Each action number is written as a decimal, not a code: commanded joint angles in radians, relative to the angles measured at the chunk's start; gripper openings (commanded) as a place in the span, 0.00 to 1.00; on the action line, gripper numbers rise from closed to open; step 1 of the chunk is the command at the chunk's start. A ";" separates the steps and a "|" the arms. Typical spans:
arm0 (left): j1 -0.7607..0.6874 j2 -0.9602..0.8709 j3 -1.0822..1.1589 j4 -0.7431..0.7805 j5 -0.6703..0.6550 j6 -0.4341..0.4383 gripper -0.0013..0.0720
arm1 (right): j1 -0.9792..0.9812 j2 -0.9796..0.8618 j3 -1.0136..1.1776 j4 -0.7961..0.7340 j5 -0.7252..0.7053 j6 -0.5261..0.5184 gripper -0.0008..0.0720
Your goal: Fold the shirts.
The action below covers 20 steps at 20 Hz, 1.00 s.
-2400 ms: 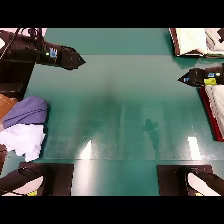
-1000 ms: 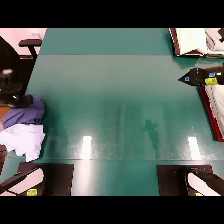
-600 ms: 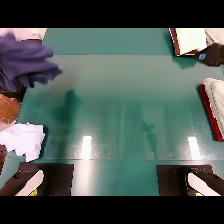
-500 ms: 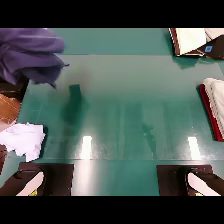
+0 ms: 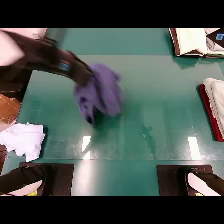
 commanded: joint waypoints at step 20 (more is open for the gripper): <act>0.489 -0.105 -0.733 -0.376 0.289 -0.021 0.87 | 0.000 -0.001 0.003 0.000 0.002 0.000 0.04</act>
